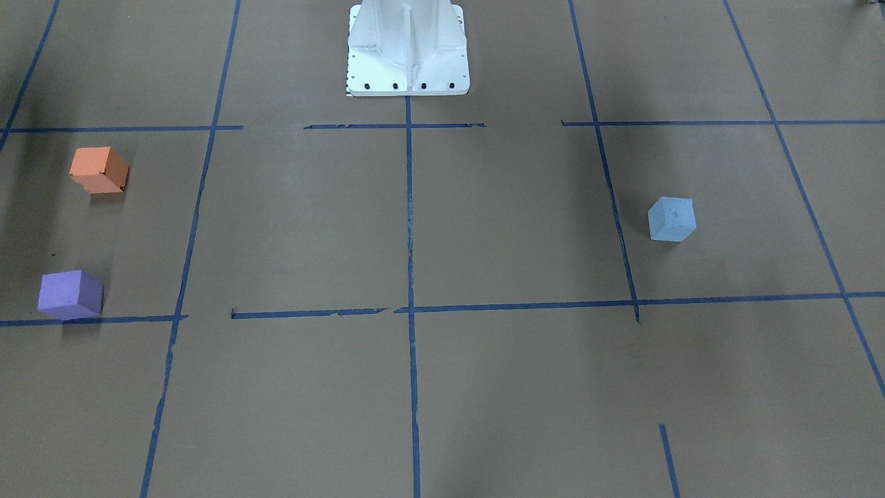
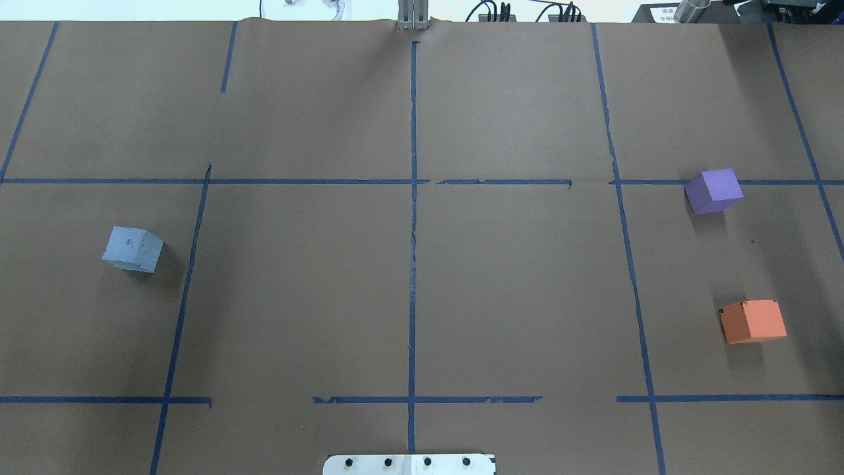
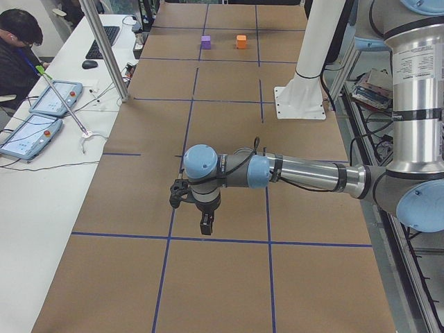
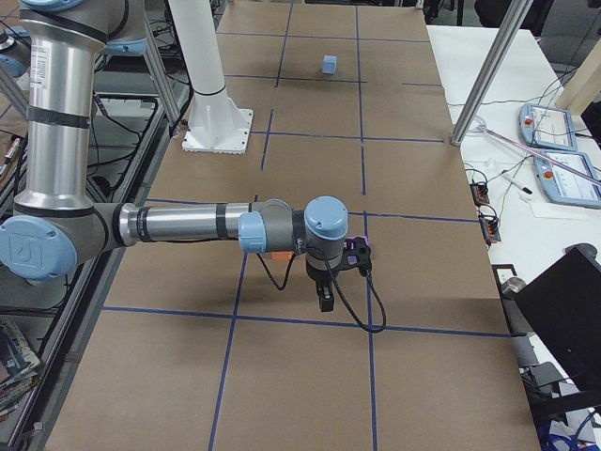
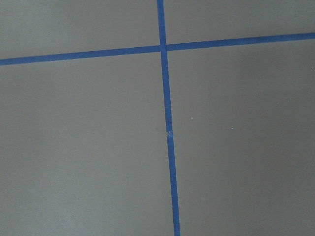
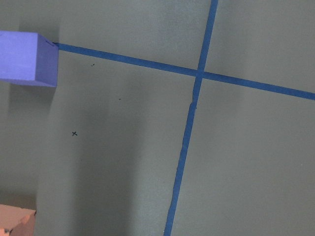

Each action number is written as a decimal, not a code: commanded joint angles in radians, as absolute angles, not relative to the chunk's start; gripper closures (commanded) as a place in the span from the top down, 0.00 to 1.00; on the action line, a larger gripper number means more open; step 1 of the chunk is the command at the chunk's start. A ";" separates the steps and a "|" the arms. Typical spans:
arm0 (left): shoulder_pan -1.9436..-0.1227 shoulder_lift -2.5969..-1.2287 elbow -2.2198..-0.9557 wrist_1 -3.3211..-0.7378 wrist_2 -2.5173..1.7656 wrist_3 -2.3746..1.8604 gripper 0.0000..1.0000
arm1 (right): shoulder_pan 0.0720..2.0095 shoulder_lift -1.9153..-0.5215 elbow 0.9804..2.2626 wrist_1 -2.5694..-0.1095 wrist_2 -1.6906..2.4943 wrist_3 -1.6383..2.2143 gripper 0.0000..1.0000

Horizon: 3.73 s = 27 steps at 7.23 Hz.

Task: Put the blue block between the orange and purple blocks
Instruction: 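Move the left gripper down onto the light blue cube, then close the left gripper on the light blue cube, then carry the light blue cube with the left gripper to the table center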

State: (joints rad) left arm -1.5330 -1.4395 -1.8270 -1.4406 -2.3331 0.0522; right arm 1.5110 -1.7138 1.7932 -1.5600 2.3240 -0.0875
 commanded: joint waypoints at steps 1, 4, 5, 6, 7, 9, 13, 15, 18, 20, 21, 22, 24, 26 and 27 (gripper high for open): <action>-1.534 -1.436 -1.828 -1.442 -2.332 0.055 1.00 | 1.511 -1.713 1.793 -1.560 2.324 -0.087 1.00; -1.522 -1.448 -1.827 -1.466 -2.307 0.052 1.00 | 1.509 -1.709 1.795 -1.560 2.324 -0.086 1.00; -1.523 -1.498 -1.818 -1.530 -2.307 0.051 1.00 | 1.511 -1.704 1.795 -1.560 2.324 -0.086 1.00; -1.522 -1.566 -1.801 -1.590 -2.313 0.046 1.00 | 1.509 -1.704 1.795 -1.560 2.324 -0.086 1.00; -1.519 -1.569 -1.801 -1.612 -2.316 0.048 1.00 | 1.509 -1.704 1.793 -1.560 2.324 -0.086 1.00; -1.348 -1.562 -1.818 -1.714 -2.322 -0.033 1.00 | 1.509 -1.704 1.795 -1.560 2.324 -0.086 1.00; -0.992 -1.575 -1.801 -1.974 -2.161 -0.697 1.00 | 1.511 -1.703 1.799 -1.560 2.324 -0.086 1.00; -0.870 -1.618 -1.787 -1.996 -2.093 -0.837 1.00 | 1.509 -1.700 1.799 -1.560 2.324 -0.086 1.00; -0.798 -1.649 -1.706 -2.000 -2.021 -0.870 1.00 | 1.509 -1.700 1.793 -1.560 2.322 -0.086 1.00; -0.773 -1.664 -1.683 -2.000 -2.006 -0.871 1.00 | 1.509 -1.700 1.792 -1.560 2.322 -0.086 1.00; -0.775 -1.670 -1.686 -2.000 -2.009 -0.888 0.34 | 1.509 -1.700 1.792 -1.560 2.322 -0.086 1.00; -0.773 -1.674 -1.701 -1.997 -2.014 -0.887 0.13 | 1.509 -1.700 1.792 -1.560 2.322 -0.086 1.00; -0.776 -1.763 -1.729 -1.977 -2.011 -0.914 0.13 | 1.511 -1.700 1.792 -1.560 2.322 -0.086 1.00; -0.744 -1.982 -1.691 -1.865 -2.010 -1.093 0.17 | 1.509 -1.700 1.792 -1.562 2.324 -0.086 1.00; -0.656 -2.087 -1.684 -1.741 -2.005 -1.127 0.17 | 1.509 -1.700 1.792 -1.560 2.322 -0.086 1.00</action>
State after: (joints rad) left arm -0.7320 -1.9541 -1.6987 -1.8688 -2.0088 -1.0646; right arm 1.5100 -1.6996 1.7916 -1.5611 2.3235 -0.0859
